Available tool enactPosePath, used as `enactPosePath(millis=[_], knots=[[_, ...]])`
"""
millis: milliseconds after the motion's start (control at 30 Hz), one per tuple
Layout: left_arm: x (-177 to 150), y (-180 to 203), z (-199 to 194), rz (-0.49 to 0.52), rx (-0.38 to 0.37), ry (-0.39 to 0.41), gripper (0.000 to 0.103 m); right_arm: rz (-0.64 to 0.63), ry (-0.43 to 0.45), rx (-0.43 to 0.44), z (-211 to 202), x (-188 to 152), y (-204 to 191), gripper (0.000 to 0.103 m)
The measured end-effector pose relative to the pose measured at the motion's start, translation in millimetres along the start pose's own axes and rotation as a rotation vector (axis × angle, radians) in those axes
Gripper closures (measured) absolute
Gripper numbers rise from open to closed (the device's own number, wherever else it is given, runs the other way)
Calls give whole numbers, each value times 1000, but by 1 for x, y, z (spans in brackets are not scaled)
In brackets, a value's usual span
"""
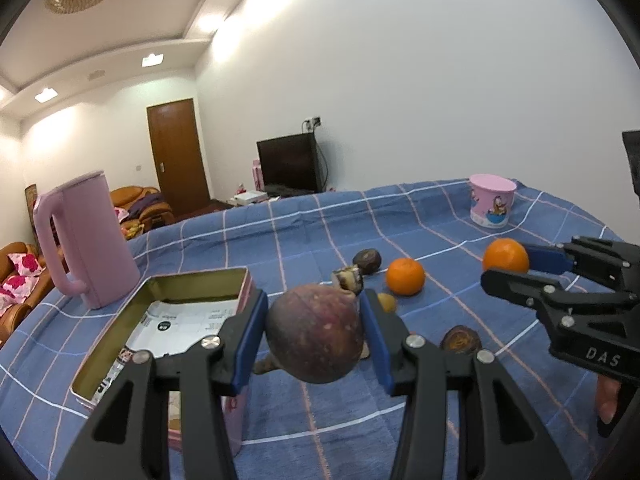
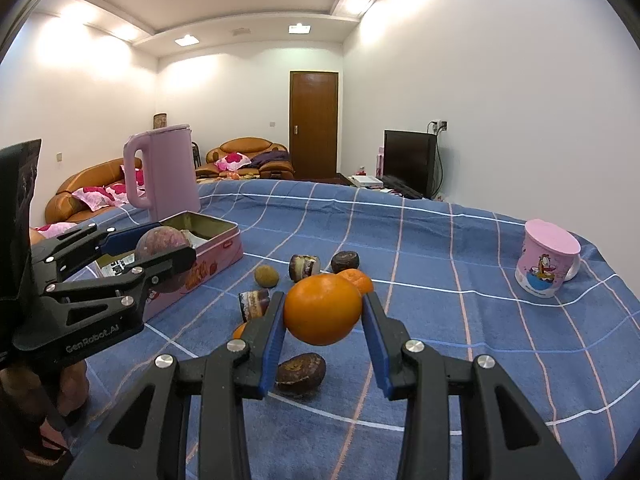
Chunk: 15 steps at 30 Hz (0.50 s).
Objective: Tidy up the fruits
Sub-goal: 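Lower purple fruit into the pink tin with left gripper while right gripper drops the orange in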
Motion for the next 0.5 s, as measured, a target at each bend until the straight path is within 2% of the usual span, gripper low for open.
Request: enactPosePath(millis=[500], knots=[[-6,-66,10,-79,81,-90,54,-97,-16,102,33,39,-52,63]])
Point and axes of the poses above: each gripper's, at about its wrist camera, not at the fingertips, and z roughly the way its jaws point, y to its right, x to its top, the point moved 5 cm from there along z, roughly the way its jaws point, and after that the axes turned 3 degrees about z, right-handed, at the moved point
